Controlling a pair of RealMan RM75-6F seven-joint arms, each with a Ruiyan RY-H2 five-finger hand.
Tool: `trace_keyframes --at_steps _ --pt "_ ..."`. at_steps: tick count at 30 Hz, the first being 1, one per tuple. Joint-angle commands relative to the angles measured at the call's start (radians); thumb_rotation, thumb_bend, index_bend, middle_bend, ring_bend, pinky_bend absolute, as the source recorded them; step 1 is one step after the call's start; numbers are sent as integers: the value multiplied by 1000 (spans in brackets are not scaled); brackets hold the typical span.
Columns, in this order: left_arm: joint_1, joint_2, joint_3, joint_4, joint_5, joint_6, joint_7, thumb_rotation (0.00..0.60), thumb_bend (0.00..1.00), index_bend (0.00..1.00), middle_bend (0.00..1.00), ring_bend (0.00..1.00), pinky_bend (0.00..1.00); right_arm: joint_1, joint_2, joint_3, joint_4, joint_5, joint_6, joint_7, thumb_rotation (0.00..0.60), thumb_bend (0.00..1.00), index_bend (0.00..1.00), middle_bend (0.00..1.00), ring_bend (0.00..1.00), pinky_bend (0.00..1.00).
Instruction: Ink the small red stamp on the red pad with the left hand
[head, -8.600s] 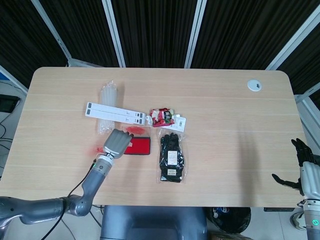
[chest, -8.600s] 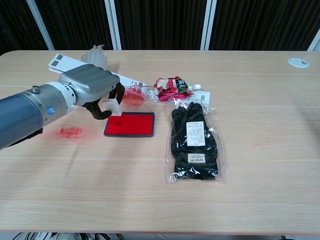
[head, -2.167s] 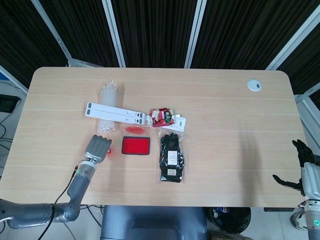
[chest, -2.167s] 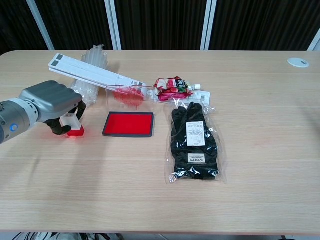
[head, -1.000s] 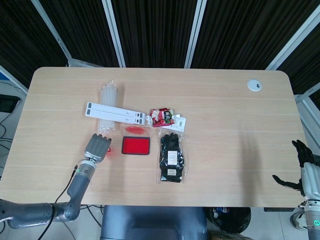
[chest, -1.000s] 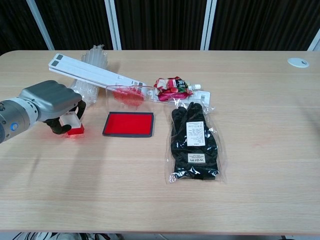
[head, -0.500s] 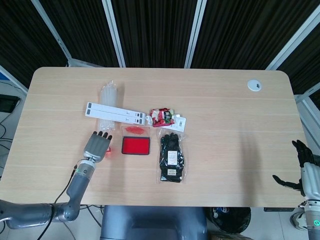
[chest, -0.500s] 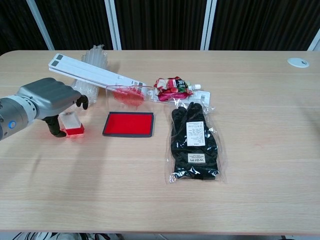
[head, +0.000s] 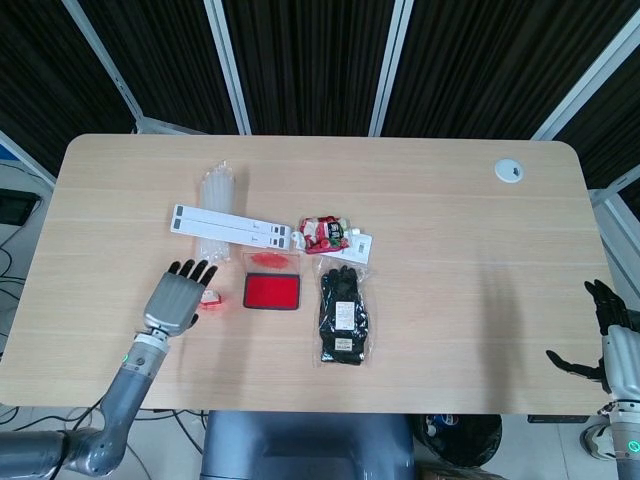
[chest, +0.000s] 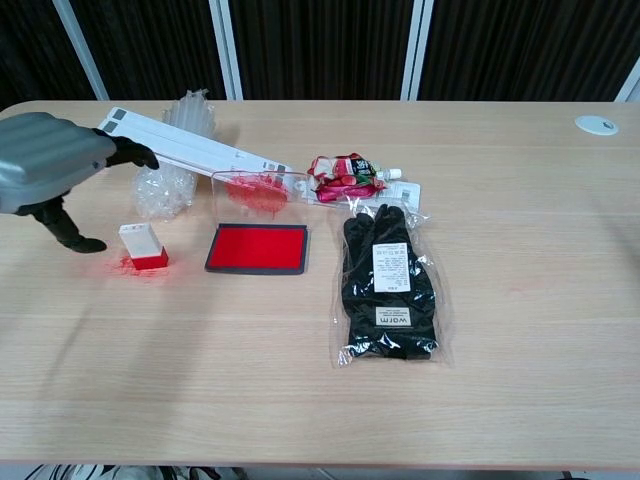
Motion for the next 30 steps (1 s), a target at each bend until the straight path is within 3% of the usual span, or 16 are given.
trace_keyframes --at_steps 1,8,13,17,21,30 --pt "74 88 40 -76 91 87 -106 600 128 138 141 153 253 0 0 0 1 -2 3 -3 600 167 0 0 0 205" --pt "209 201 112 -76 241 238 -279 600 125 100 109 127 232 0 -6 -3 8 -22 20 -31 600 160 0 0 0 205" --pt "293 232 141 -17 307 325 -381 600 120 0 0 0 51 -2 -15 -8 12 -39 39 -61 600 125 0 0 0 204" --pt "349 237 160 46 361 386 -421 600 119 0 0 0 19 -4 -19 -9 25 -55 57 -78 600 62 0 0 0 204" --pt "389 242 157 81 370 416 -474 600 119 0 0 0 15 -3 -22 -15 36 -79 70 -96 600 19 0 0 0 203" --pt "405 249 112 92 359 379 -527 600 119 0 0 0 10 -6 -30 -26 57 -114 90 -113 600 0 0 0 0 201"
